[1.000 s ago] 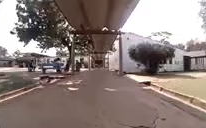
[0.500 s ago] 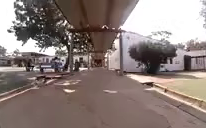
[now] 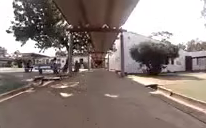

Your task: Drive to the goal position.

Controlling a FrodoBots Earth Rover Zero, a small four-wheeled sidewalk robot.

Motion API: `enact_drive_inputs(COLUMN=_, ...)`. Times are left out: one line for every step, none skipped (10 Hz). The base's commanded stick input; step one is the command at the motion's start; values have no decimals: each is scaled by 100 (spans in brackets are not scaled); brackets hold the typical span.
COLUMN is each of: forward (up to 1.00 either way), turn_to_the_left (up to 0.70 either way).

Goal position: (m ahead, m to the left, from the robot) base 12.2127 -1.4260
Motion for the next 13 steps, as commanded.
enact_drive_inputs(forward=50, turn_to_the_left=0)
enact_drive_inputs(forward=50, turn_to_the_left=0)
enact_drive_inputs(forward=50, turn_to_the_left=0)
enact_drive_inputs(forward=50, turn_to_the_left=0)
enact_drive_inputs(forward=50, turn_to_the_left=0)
enact_drive_inputs(forward=50, turn_to_the_left=0)
enact_drive_inputs(forward=50, turn_to_the_left=0)
enact_drive_inputs(forward=50, turn_to_the_left=0)
enact_drive_inputs(forward=50, turn_to_the_left=0)
enact_drive_inputs(forward=50, turn_to_the_left=0)
enact_drive_inputs(forward=50, turn_to_the_left=0)
enact_drive_inputs(forward=50, turn_to_the_left=0)
enact_drive_inputs(forward=50, turn_to_the_left=0)
